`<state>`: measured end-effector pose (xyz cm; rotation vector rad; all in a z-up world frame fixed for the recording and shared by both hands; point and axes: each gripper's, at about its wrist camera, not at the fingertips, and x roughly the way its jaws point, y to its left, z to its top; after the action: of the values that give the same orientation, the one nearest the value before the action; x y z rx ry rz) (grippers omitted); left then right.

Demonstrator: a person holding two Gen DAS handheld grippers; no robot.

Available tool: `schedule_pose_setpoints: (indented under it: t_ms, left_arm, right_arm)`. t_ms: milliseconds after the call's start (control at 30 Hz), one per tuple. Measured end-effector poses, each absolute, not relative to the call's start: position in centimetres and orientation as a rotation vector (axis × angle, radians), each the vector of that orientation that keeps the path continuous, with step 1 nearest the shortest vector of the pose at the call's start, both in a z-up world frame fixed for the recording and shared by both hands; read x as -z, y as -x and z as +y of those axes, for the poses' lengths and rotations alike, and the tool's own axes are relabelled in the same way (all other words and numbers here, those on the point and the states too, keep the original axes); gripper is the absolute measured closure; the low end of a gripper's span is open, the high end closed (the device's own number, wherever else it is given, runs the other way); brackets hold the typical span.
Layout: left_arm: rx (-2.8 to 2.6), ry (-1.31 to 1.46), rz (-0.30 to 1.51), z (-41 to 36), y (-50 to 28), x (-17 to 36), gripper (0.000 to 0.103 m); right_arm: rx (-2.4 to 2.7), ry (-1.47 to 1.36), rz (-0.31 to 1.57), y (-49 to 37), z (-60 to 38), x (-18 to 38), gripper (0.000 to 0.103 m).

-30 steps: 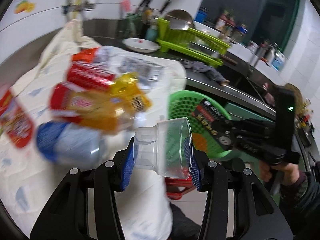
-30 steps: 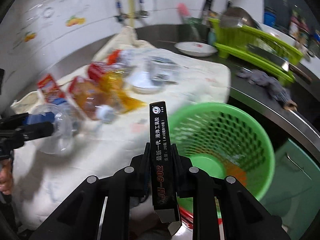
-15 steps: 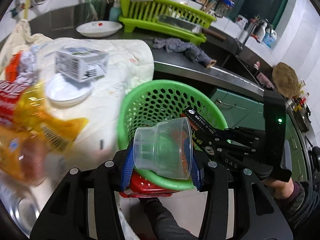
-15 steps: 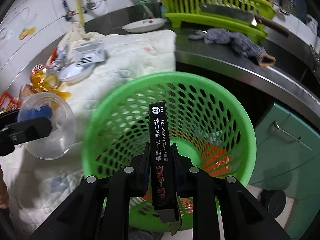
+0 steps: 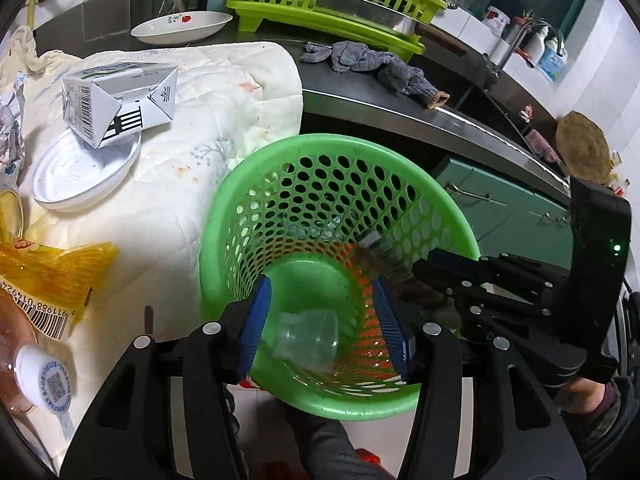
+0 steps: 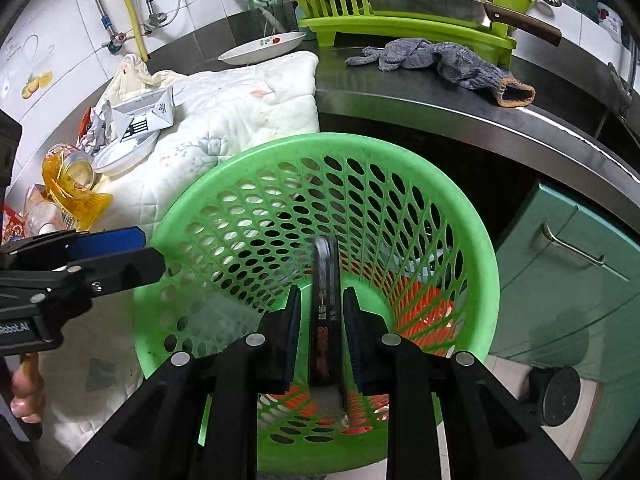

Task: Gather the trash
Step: 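Open both tools to drop the box and cup into the green basket, then grasp the yellow wrapper with the right tool while the left tool grasps the red paper cup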

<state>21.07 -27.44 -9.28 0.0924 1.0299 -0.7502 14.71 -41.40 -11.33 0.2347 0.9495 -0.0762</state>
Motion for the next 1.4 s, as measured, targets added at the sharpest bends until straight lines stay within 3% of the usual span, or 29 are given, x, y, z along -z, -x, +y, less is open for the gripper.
schedule_pose_setpoints:
  t_ms: [200, 333, 967, 1400]
  left_arm:
    - [0.745, -0.084, 1.018, -26.8, -20.7, 8.6, 0.046]
    - [0.741, -0.084, 0.989, -25.8, -20.0, 7.4, 0.046]
    - [0.533, -0.013, 0.857, -12.3, -16.3, 1.5, 0.044]
    - [0.301, 0.065, 0.800, -1.2, -15.5, 0.4, 0.035]
  right_arm:
    - [0.068, -0.230, 0.940, -14.5, -40.9, 10.9, 0.075]
    - [0.057, -0.215, 0.923, -14.0, -40.0, 10.0, 0.062]
    - [-0.192, -0.104, 0.817, -16.0, -29.0, 3.3, 0.056]
    - [-0.320, -0.045, 0.797, -20.7, -22.6, 1.9, 0.056]
